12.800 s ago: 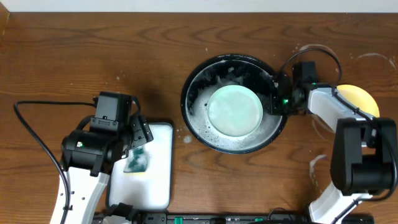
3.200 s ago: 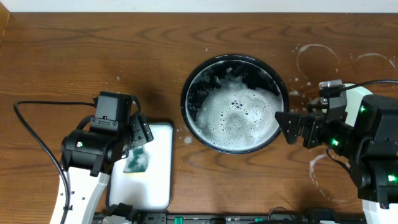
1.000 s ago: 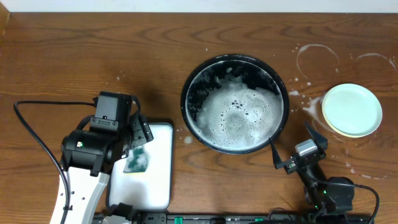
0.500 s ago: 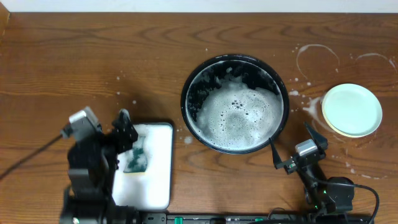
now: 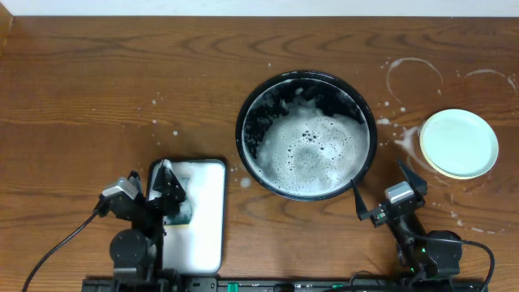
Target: Clean dirty plates on tray and stack at the side
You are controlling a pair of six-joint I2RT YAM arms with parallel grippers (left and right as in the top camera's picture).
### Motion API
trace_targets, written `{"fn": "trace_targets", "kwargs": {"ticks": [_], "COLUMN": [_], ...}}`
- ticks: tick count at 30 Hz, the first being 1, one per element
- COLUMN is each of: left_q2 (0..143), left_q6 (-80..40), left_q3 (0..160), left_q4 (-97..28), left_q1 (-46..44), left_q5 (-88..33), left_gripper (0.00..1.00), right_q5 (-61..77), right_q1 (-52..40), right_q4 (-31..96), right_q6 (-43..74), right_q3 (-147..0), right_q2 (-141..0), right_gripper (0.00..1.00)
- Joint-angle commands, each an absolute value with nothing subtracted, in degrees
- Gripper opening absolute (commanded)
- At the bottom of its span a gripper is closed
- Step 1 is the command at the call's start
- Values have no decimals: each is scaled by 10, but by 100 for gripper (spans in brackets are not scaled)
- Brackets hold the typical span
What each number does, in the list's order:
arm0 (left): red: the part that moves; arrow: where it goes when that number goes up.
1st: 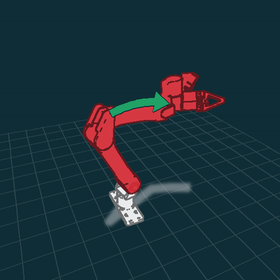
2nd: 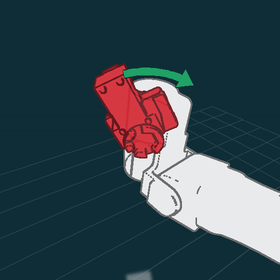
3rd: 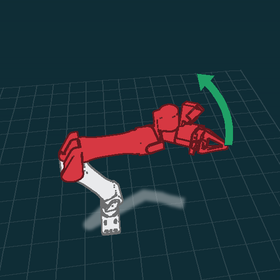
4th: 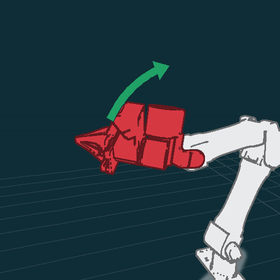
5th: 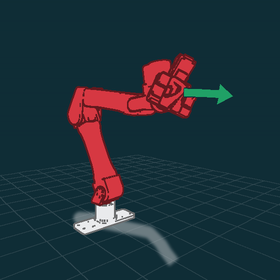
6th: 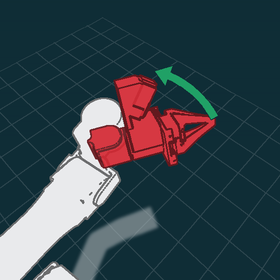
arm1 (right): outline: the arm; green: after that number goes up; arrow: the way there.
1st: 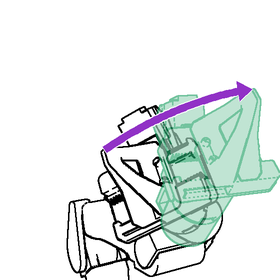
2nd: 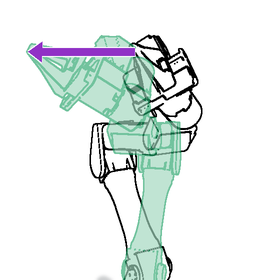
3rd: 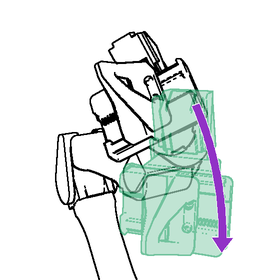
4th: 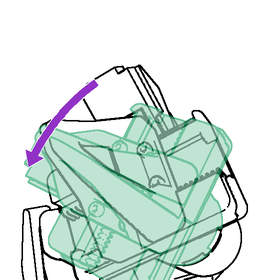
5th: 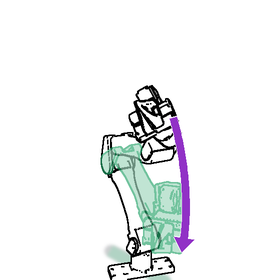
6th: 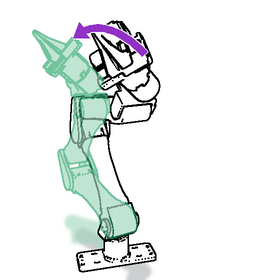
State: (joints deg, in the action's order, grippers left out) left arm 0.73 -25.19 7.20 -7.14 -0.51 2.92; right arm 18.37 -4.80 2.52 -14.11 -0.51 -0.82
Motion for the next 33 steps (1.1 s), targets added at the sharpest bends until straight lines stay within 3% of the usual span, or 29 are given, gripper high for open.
{"fn": "trace_targets", "kwargs": {"ticks": [1, 4, 33], "left_q2": [1, 1, 2], "left_q6": [-240, -243, -240], "left_q3": [36, 1, 2], "left_q4": [-37, 3, -40], "left_q1": [-2, -2, -2], "left_q5": [25, 21, 21], "left_gripper": [82, 82, 82], "right_q5": [182, 182, 182], "right_q1": [-53, -53, -53], "right_q4": [26, 26, 26], "right_q6": [-144, -144, -144], "right_q3": [-3, -3, -3], "right_q2": [-4, -4, -4], "right_gripper": [99, 99, 99]}}
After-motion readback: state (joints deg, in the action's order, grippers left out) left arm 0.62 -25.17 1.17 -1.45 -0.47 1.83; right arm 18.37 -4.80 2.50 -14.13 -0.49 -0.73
